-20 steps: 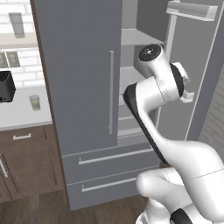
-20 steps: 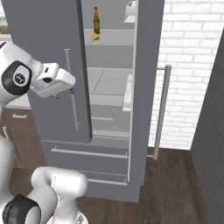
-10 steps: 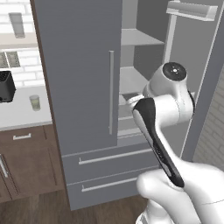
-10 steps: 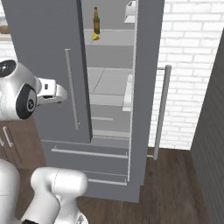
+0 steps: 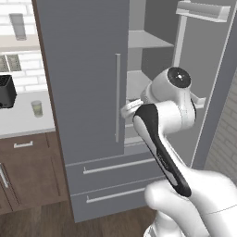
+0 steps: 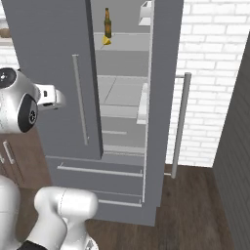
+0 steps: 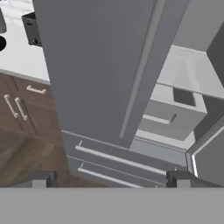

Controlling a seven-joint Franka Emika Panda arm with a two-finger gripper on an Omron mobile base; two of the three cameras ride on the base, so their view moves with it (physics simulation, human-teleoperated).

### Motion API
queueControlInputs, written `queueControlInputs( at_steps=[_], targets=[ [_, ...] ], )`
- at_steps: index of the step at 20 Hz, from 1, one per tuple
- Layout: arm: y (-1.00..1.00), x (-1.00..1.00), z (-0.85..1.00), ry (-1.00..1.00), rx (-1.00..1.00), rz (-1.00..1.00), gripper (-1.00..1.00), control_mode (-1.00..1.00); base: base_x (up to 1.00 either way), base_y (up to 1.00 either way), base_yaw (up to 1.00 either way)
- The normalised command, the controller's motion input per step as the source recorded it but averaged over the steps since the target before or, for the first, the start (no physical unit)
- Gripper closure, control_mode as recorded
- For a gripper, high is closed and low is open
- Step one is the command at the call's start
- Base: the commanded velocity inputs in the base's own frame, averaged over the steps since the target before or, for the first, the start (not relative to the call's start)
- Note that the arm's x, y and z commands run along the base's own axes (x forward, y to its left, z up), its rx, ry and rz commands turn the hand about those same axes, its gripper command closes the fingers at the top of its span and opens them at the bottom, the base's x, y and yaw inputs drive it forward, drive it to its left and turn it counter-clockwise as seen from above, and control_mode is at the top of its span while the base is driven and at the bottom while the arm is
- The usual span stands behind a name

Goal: Grab a lemon wedge from the fridge and one ice cube from the ice bowl, and put them in the glass of lemonade.

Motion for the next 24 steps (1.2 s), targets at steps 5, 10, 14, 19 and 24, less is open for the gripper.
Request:
queueControlInputs(
  at_steps=[5,10,14,19,24],
  targets=[
    [0.18,0.54,0.00,0.00,0.00,-0.07,-1.00,-1.00,0.00,0.00,0.00],
    [-0.05,0.51,-0.10,0.00,0.04,-0.09,-1.00,-1.00,0.00,0.00,0.00],
    [-0.23,0.49,-0.17,0.00,0.06,-0.01,-1.00,-1.00,0.00,0.00,0.00],
    [-0.22,0.39,-0.05,0.00,0.01,0.00,-1.00,-1.00,0.00,0.00,0.00],
    [0.00,0.44,-0.05,0.00,0.00,0.00,-1.00,-1.00,0.00,0.00,0.00]
  ],
)
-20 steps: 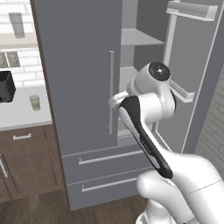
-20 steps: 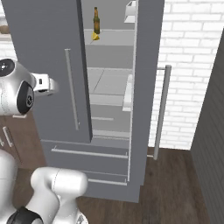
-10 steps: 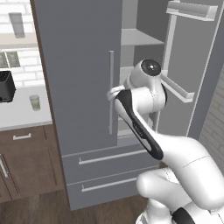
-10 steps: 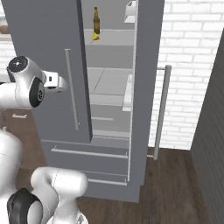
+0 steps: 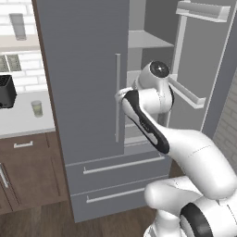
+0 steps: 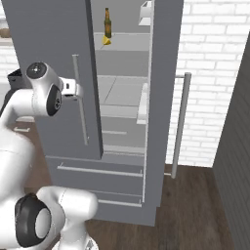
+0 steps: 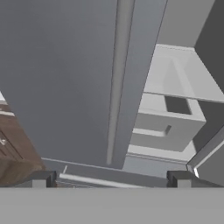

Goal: Grab a lemon wedge from the fridge and one ice cube from the ice bowl, and put them in the glass of lemonade.

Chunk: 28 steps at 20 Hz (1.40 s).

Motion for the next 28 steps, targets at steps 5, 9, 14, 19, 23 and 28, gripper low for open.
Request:
queueControlInputs(
  at_steps=[5,9,14,19,23,28],
  targets=[
    [0.02,0.63,-0.03,0.03,0.00,0.00,-1.00,-1.00,0.00,0.00,0.00],
    [0.01,0.51,-0.01,0.04,0.00,0.00,-1.00,-1.00,0.00,0.00,0.00],
    [0.07,0.33,-0.04,0.04,0.00,0.00,-1.00,-1.00,0.00,0.00,0.00],
    [0.07,0.29,-0.17,0.01,0.00,0.00,-1.00,-1.00,0.00,0.00,0.00],
    [0.08,0.30,-0.27,0.00,0.00,0.00,-1.00,-1.00,0.00,0.00,0.00],
    [0.04,0.26,-0.17,0.00,0.00,0.00,-1.00,-1.00,0.00,0.00,0.00]
  ],
)
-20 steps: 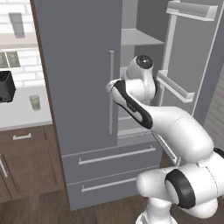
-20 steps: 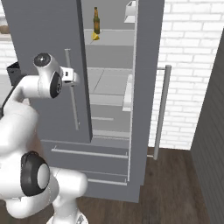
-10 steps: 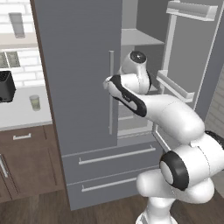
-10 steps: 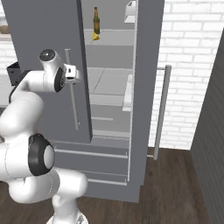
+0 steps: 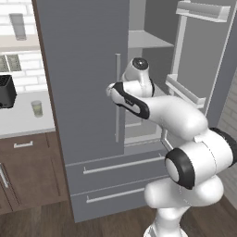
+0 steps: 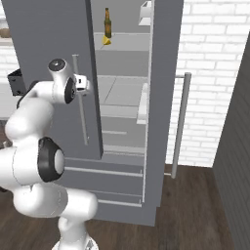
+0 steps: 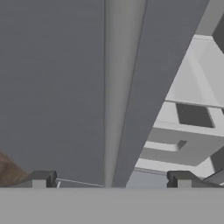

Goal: Grab a lemon wedge from the fridge and one ice cube from the ice bowl, and put them in the glass of lemonade.

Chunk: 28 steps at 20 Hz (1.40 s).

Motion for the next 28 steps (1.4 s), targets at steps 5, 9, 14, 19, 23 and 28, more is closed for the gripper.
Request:
queueControlInputs(
  at_steps=[5,9,14,19,23,28],
  targets=[
    [0.00,0.33,0.00,0.00,0.00,-0.01,-1.00,-1.00,0.00,0.00,0.00],
    [0.00,0.49,0.07,0.00,0.00,-0.05,-1.00,-1.00,0.00,0.00,0.00],
    [0.01,0.36,0.02,0.00,0.00,-0.05,-1.00,-1.00,0.00,0.00,0.00],
    [0.06,0.21,0.02,0.00,0.00,-0.03,-1.00,-1.00,0.00,0.00,0.00],
    [0.02,0.05,0.15,0.00,0.00,-0.01,-1.00,-1.00,0.00,0.00,0.00],
    [0.00,0.00,0.14,-0.04,0.02,0.00,-1.00,-1.00,0.00,0.00,0.00]
  ],
)
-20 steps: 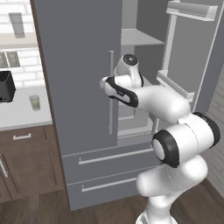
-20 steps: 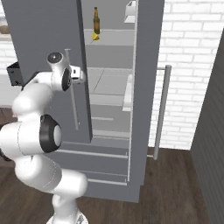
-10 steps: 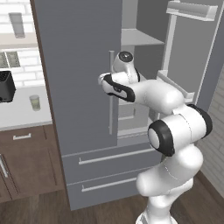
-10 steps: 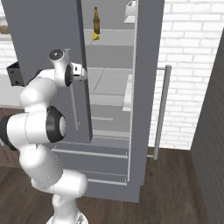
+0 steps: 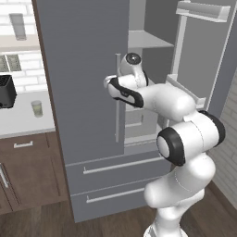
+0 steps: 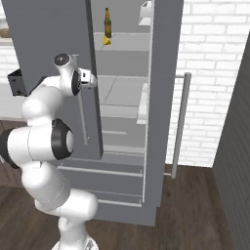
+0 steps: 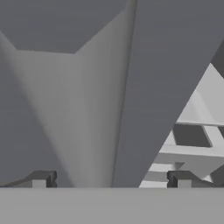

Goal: Grab a lemon wedge from the fridge and one ice cube from the ice bowl, and put them in the glass of lemonade.

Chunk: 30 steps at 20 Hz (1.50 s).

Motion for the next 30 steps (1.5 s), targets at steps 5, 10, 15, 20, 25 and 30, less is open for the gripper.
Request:
queueControlInputs(
  at_steps=[5,10,15,20,25,30],
  targets=[
    [0.00,0.04,0.11,-0.05,0.02,0.00,-1.00,-1.00,0.00,0.00,0.00],
    [0.01,0.30,0.00,-0.03,0.00,-0.01,-1.00,-1.00,0.00,0.00,0.00],
    [0.06,0.24,0.00,-0.03,0.00,0.00,-1.00,-1.00,0.00,0.00,0.00],
    [0.14,0.10,0.00,0.00,0.00,0.00,-1.00,-1.00,0.00,0.00,0.00],
    [0.18,0.05,0.00,0.01,0.00,0.00,1.00,-1.00,0.00,0.00,0.00],
    [0.12,0.01,0.00,0.03,-0.01,0.00,1.00,-1.00,0.00,0.00,0.00]
  ],
)
